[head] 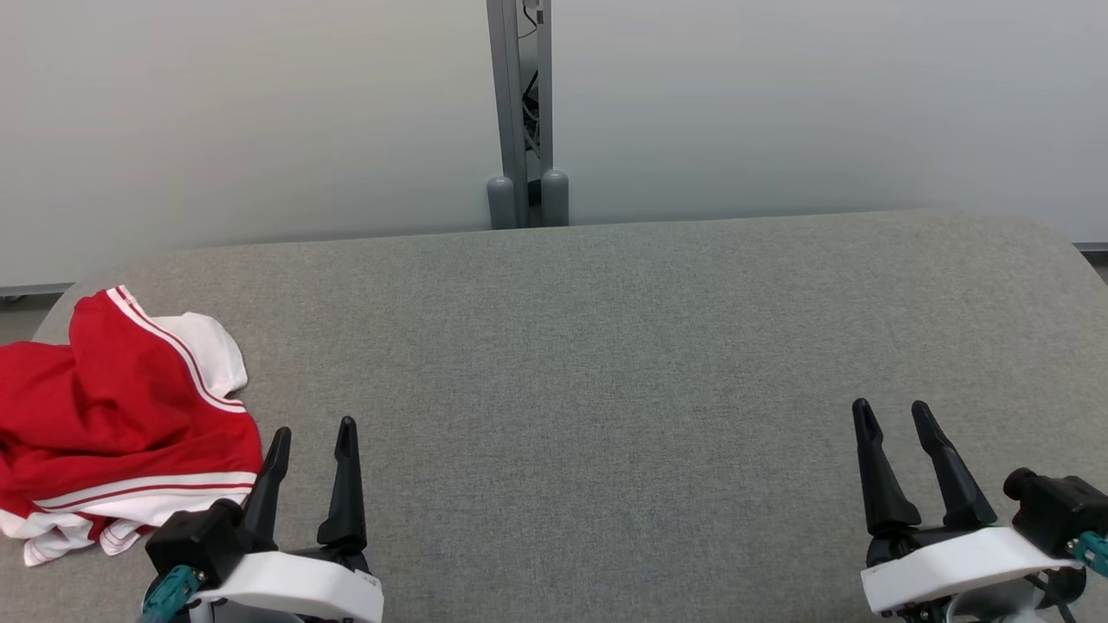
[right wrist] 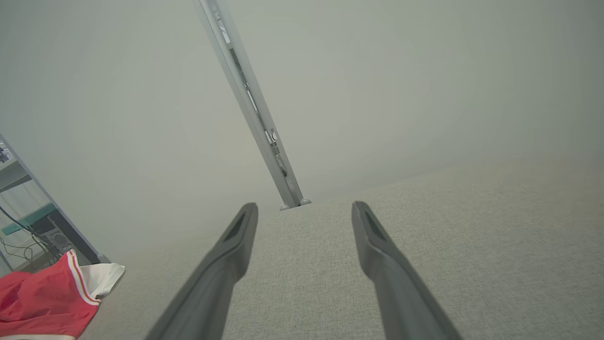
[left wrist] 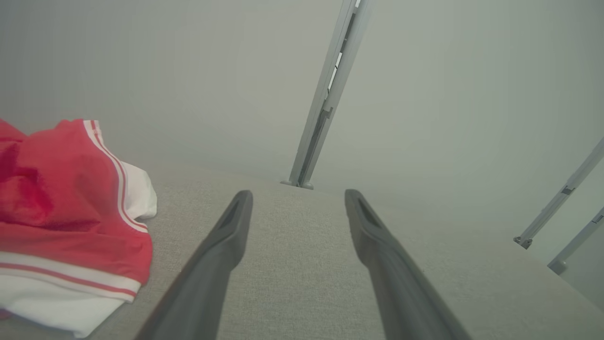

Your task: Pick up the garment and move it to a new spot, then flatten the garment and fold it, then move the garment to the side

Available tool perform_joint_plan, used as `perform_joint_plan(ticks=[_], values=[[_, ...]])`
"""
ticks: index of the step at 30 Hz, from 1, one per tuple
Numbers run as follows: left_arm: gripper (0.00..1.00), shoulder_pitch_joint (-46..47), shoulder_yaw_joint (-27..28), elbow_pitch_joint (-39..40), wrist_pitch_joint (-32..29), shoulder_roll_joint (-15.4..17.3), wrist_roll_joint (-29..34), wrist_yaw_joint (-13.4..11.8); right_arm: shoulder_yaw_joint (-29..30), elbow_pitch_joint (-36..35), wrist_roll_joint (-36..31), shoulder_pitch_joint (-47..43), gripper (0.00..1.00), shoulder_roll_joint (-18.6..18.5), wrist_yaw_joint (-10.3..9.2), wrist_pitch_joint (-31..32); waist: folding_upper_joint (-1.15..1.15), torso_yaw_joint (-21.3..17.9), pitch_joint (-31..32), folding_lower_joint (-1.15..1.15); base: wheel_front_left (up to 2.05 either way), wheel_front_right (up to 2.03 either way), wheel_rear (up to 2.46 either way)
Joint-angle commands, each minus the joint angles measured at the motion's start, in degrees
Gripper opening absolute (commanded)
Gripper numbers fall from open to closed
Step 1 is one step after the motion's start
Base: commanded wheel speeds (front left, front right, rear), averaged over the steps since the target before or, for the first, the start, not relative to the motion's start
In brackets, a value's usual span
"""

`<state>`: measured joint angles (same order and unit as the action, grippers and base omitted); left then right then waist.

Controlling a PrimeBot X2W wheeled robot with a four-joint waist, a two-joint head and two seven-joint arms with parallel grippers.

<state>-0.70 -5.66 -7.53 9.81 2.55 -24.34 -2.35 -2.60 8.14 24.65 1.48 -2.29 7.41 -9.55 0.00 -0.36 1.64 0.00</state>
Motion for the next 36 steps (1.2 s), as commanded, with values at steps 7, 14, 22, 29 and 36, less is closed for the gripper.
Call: perform_joint_plan(ticks=[7, 14, 22, 29, 36], values=[[1.0, -0.2, -0.6, 0.6, 1.3, 1.0, 6.3, -0.5, -1.2, -0.4, -4.1, 0.3, 1.0, -0.6, 0.11, -1.5, 0.0, -0.3, 0.4, 0.0, 0.0, 0.0, 0.0], [1.0, -0.6, -1.2, 1.2, 2.2, 1.2, 10.3, -1.9, -1.9, 0.8, -7.3, 0.7, 1.0, -0.6, 0.11, -2.4, 0.0, -0.4, 0.5, 0.0, 0.0, 0.0, 0.0], [1.0, -1.0, -1.6, 1.4, 3.1, 1.4, 13.9, -2.2, -2.7, 1.7, -10.6, 1.0, 1.0, -0.7, 0.12, -3.3, 0.0, -0.6, 0.7, 0.0, 0.0, 0.0, 0.0], [1.0, -0.3, -1.9, 1.0, 4.0, 1.5, 17.5, -2.7, -2.7, 2.3, -14.2, 1.2, 1.0, -0.7, 0.12, -4.2, 0.0, -0.7, 1.0, 0.0, 0.0, 0.0, 0.0], [1.0, -0.4, -2.2, -0.1, 4.6, 1.4, 19.8, -2.4, -3.0, 2.8, -17.3, 1.4, 1.0, -0.8, 0.13, -4.9, 0.0, -1.0, 1.2, 0.0, 0.0, 0.0, 0.0]])
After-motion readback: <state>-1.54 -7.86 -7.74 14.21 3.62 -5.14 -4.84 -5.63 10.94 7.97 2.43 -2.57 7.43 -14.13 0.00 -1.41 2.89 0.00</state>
